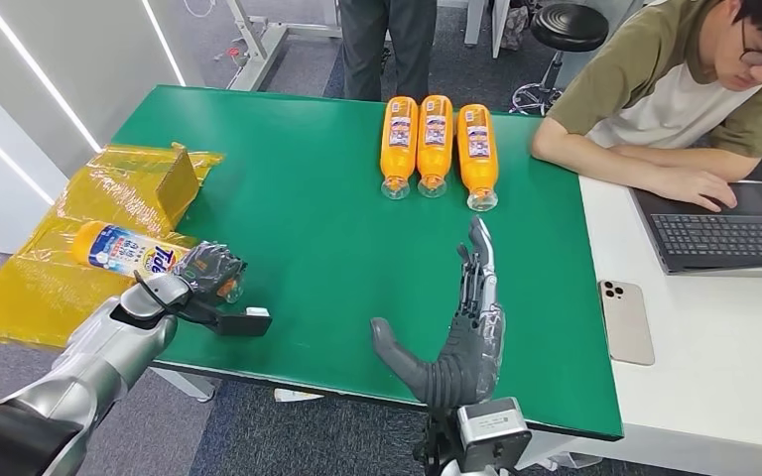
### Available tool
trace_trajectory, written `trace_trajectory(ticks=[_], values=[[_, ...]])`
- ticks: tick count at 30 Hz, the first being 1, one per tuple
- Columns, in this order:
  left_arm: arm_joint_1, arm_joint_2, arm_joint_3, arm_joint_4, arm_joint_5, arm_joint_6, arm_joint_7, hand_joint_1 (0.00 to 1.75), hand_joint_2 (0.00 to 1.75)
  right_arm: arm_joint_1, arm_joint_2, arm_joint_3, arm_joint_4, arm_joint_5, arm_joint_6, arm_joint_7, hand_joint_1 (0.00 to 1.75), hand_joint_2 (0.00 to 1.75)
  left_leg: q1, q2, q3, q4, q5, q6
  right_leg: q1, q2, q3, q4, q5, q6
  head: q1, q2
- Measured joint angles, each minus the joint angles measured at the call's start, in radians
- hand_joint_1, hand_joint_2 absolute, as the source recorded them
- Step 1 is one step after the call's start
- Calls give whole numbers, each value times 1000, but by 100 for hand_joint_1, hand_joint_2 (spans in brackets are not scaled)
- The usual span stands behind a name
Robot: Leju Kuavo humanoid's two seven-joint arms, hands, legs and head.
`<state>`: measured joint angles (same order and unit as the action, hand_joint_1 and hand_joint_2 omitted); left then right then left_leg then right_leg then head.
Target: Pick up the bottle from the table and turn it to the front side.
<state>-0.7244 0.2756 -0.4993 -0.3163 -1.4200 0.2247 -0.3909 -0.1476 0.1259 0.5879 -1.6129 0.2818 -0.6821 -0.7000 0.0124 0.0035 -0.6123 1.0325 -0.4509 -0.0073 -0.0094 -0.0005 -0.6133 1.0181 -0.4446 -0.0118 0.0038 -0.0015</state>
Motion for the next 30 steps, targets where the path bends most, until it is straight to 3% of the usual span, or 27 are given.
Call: trace_trajectory(ticks=[6, 7, 10, 11, 16, 22, 30], values=[[6, -18, 0, 5, 9, 25, -7, 171, 175, -3, 1, 0, 7, 5, 0, 0, 0, 175, 0, 0, 0, 0, 0, 0, 0, 0, 0, 0, 0, 0, 0, 0], [6, -21, 0, 5, 11, 24, -6, 142, 175, -3, 2, 0, 8, 6, 0, 0, 0, 175, 0, -1, 0, 0, 0, 0, 0, -1, 0, 0, 0, 0, 0, 0], [5, -28, 0, 7, 19, 11, 6, 15, 175, -6, 4, 0, 14, 8, 0, 0, 0, 175, 0, -1, 0, 0, 0, 0, 0, -1, 0, 0, 0, 0, 0, 0], [5, -30, 0, 7, 22, 2, 12, 0, 175, -7, 5, 0, 15, 8, 0, 0, 0, 175, 0, -1, 0, 0, 0, 0, 0, -1, 1, 0, 0, 0, 0, 0], [5, -39, 4, 8, 59, -7, 40, 0, 175, -10, 8, 0, 19, 9, 0, 0, 0, 175, 0, -2, 0, 0, 1, 0, 0, -3, 2, 0, 0, 0, 0, 0], [14, -46, 42, 8, 128, 47, 33, 0, 175, -9, 8, 0, 20, 11, 0, 0, 0, 175, 0, -2, 1, 0, 1, 0, 0, -2, 2, 0, 0, 0, 0, 0], [79, -71, 166, 3, 272, 358, -100, 0, 175, -10, 8, 0, 27, 12, 0, 7, 0, 175, 0, -1, 0, 0, 0, 0, 0, -1, 0, 0, 0, 0, 0, 0]])
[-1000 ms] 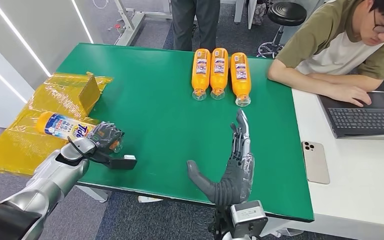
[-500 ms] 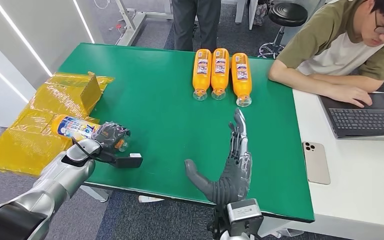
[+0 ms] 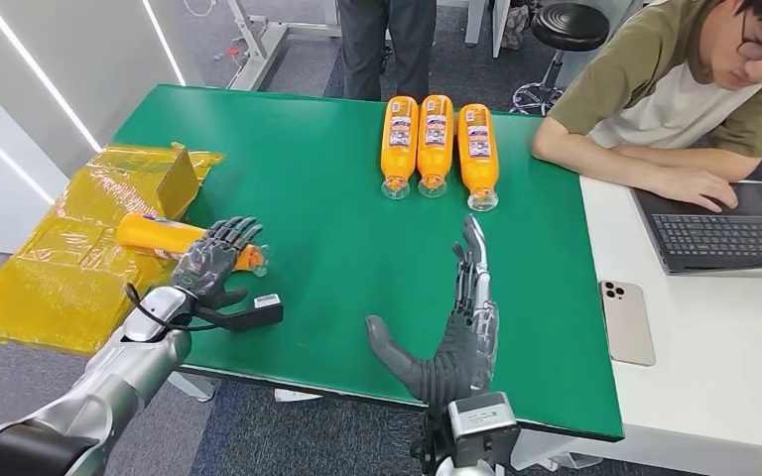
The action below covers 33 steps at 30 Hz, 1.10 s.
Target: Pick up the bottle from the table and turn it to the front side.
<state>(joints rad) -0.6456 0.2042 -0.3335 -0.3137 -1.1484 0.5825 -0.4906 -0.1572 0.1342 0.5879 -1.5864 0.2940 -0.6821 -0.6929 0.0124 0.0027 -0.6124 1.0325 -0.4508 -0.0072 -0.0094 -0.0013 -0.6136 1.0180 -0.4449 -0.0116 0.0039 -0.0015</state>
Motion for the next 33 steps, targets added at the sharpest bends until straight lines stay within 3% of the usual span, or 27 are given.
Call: trace_trajectory(ticks=[3, 6, 12, 19, 22, 25, 28, 33], values=[[19, -16, 73, -19, 113, 87, -117, 0, 175, 0, 0, 0, 4, 2, 0, 1, 0, 175, 0, 0, 0, 0, 0, 0, 0, 0, 0, 0, 0, 0, 0, 0], [44, -33, 141, -73, 246, 108, -190, 0, 175, -1, 0, 0, 6, 5, 0, 1, 0, 175, 0, 0, 0, 0, 0, 0, 0, 0, 0, 0, 0, 0, 0, 0], [106, -51, 224, -268, 632, 114, -204, 0, 175, -1, 0, 0, 6, 14, 0, 1, 0, 175, 0, 1, 0, 0, 0, 0, 0, 0, 0, 0, 0, 0, 0, 0], [224, -79, 276, -637, 1009, 91, -209, 0, 175, -2, 0, 2, 8, 1, 6, 8, 0, 175, 0, 0, 0, 0, 0, 0, 0, 0, -1, 0, 0, 0, 0, 0], [265, -142, 278, -813, 1122, 4, -212, 0, 175, -7, 0, 6, 15, -11, 14, 12, 0, 175, 0, -1, -1, 0, 0, 0, 0, -1, 0, -1, 0, 0, 0, 0], [297, -244, 300, -935, 1237, -201, -212, 0, 175, -11, 0, 10, 24, -15, 25, 15, 0, 175, -1, -2, -2, 1, -1, 1, -1, -2, 1, -2, 0, 1, 0, 0], [323, -345, 332, -975, 1311, -382, -212, 0, 175, -12, 1, 10, 32, -14, 32, 16, 0, 175, -1, -2, -2, 1, -1, 1, -1, -2, 1, -2, 0, 1, 0, 0], [380, -457, 344, -1017, 1303, -415, -212, 0, 175, -4, 1, 9, 39, 2, 42, 24, 0, 175, -1, -1, -1, 1, -1, 2, -1, -2, 0, -2, 0, 2, 0, 0]])
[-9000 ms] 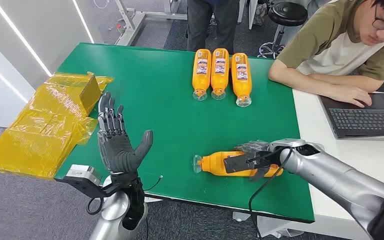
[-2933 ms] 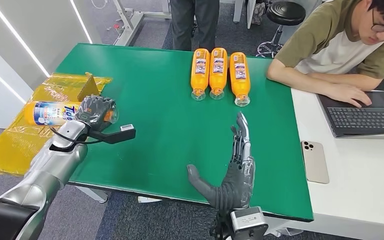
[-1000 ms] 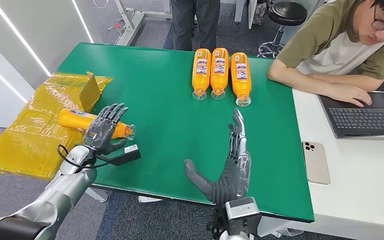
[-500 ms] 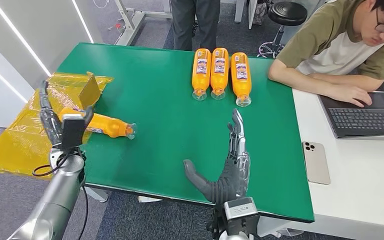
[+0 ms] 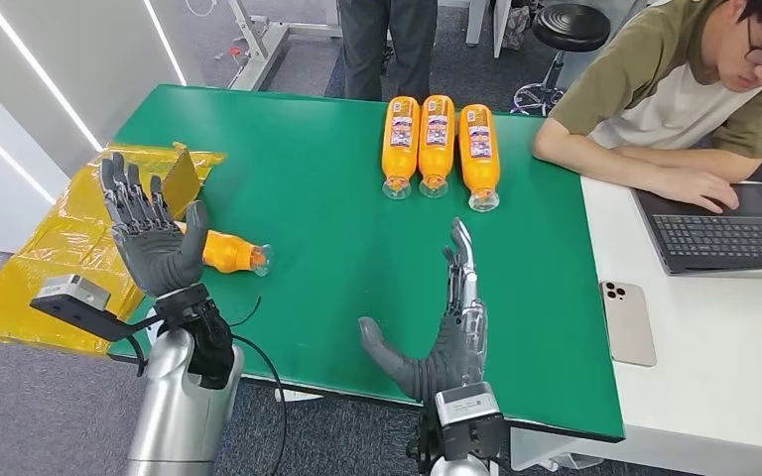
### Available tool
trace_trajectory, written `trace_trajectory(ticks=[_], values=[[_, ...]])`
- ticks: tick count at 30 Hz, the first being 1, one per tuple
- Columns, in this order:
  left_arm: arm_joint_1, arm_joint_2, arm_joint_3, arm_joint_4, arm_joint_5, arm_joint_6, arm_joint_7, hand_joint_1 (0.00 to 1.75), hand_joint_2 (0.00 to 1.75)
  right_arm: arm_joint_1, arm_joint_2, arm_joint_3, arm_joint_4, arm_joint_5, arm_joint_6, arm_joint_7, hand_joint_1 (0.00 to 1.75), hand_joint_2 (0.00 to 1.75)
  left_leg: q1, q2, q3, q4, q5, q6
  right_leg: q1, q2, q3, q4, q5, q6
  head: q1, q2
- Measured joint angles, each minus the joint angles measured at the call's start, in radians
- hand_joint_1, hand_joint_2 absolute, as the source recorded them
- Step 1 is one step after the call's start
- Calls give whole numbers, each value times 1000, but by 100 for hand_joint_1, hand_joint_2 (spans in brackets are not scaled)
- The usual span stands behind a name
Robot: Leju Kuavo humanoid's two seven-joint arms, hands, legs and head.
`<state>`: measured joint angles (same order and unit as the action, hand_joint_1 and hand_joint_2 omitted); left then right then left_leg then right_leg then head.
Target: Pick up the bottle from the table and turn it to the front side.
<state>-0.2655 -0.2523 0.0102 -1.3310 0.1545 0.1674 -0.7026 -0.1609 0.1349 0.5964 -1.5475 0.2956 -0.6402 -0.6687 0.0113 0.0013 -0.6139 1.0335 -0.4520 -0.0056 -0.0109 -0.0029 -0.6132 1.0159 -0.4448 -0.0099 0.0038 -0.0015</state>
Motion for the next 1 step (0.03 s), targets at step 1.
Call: trace_trajectory(ticks=[1], values=[[9, -11, 0, -4, 4, -4, 0, 0, 175, 1, 0, -1, 1, 0, 2, 0, 0, 175, 0, 0, 0, 0, 0, 0, 0, 0, 0, 0, 0, 0, 0, 0]])
